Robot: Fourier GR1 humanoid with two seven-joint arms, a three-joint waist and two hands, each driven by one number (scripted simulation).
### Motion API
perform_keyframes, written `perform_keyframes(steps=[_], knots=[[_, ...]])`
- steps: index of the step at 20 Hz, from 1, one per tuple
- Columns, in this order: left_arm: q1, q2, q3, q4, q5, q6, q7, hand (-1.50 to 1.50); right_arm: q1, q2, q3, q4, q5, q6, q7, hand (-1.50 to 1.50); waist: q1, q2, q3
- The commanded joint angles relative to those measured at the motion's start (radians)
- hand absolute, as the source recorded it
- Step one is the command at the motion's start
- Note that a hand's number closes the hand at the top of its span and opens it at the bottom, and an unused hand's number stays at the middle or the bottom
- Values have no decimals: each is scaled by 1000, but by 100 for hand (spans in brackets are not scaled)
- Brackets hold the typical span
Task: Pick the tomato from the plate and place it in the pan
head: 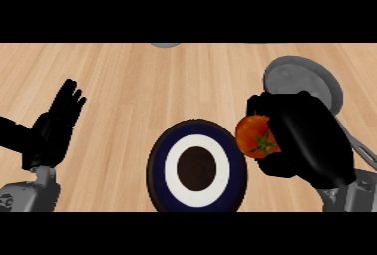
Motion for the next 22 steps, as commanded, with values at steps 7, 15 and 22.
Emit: perform_keyframes(steps=[7, 15, 22], knots=[[0, -52, -24, 17, -61, 5, -29, 0, 52, -9, -326, 173, -56, -49, -179, 150, 14, 8, 1], [-73, -25, 21, 42, -32, -32, 36, 0, -40, 37, -495, 613, -88, -196, -492, 150, 32, 14, 1], [-5, -16, 44, -4, -28, -62, 6, 0, -88, 35, -601, 1000, -114, -283, -830, 150, 39, 14, 1]])
